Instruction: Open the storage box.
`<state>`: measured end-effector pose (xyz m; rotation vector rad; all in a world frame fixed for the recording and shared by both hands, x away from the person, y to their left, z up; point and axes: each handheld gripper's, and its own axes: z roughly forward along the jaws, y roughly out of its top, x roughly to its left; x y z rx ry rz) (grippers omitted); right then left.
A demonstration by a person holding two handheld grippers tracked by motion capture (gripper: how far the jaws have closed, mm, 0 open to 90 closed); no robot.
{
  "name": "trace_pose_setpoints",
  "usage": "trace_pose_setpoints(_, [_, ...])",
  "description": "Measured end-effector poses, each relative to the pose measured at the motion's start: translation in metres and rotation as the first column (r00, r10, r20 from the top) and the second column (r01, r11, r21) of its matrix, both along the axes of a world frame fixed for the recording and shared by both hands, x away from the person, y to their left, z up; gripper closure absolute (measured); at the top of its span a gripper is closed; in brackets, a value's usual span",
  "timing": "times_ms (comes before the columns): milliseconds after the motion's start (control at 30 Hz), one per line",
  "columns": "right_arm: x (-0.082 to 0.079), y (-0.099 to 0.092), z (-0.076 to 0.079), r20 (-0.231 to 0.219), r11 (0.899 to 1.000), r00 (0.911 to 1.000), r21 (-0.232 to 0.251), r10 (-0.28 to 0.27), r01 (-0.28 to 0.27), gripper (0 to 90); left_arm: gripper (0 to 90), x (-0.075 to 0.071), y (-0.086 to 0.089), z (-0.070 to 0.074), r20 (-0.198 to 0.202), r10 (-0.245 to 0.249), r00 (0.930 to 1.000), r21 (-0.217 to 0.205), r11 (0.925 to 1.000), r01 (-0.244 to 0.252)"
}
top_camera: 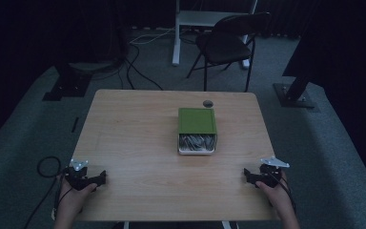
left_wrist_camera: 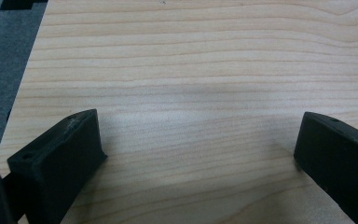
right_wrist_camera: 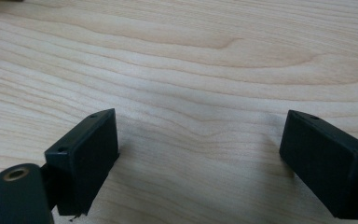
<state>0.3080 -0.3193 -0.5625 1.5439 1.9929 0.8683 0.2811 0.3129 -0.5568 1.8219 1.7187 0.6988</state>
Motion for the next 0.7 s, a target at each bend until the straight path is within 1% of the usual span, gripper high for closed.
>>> trace_pose_setpoints(100, [0.0001,-0.0001,0.0,0.0,1.0,1.0,0.0,0.001,-0.001,11.0,1.6,-0.0017,0.0001,0.0,-0.001,-0.01,1.0,0.002,1.0,0.01])
trace_pose_setpoints(167, [0.0001,-0.0001,-0.0001,0.0,1.0,1.0,0.0,0.002,-0.002,11.1,1.6,-0.004,-0.0012,0.0002,0.002,-0.009,1.0,0.013,0.9999,0.009])
trace_pose_setpoints(267, [0.0001,-0.0001,-0.0001,0.0,1.0,1.0,-0.001,0.002,-0.002,11.0,1.6,-0.0046,-0.0009,0.0,-0.001,-0.018,0.9998,0.003,0.9998,0.018])
trace_pose_setpoints(333, [0.0001,-0.0001,-0.0001,0.0,1.0,1.0,-0.001,0.002,-0.002,11.0,1.6,-0.005,-0.0012,0.0,0.0,-0.025,0.9997,0.003,0.9997,0.025])
trace_pose_setpoints(367, [0.0001,-0.0001,-0.0001,0.0,1.0,1.0,-0.001,0.002,-0.002,11.0,1.6,-0.0056,-0.0016,0.0002,-0.003,-0.035,0.9994,0.005,0.9994,0.035])
trace_pose_setpoints(433, [0.0001,-0.0001,-0.0001,0.0,1.0,1.0,-0.001,0.002,-0.002,11.0,1.5,-0.0067,-0.0024,0.0,0.001,-0.036,0.9994,0.006,0.9993,0.036])
trace_pose_setpoints(567, [0.0,0.0,-0.0001,0.0,1.0,1.0,-0.001,0.002,-0.002,11.0,1.6,-0.0076,-0.003,0.0002,0.003,-0.033,0.9995,0.015,0.9994,0.032])
trace_pose_setpoints(700, [0.0001,0.0,-0.0001,0.0,1.0,1.0,-0.001,0.002,-0.002,11.0,1.6,-0.0076,-0.0066,0.0012,0.012,-0.055,0.9984,0.038,0.9978,0.055])
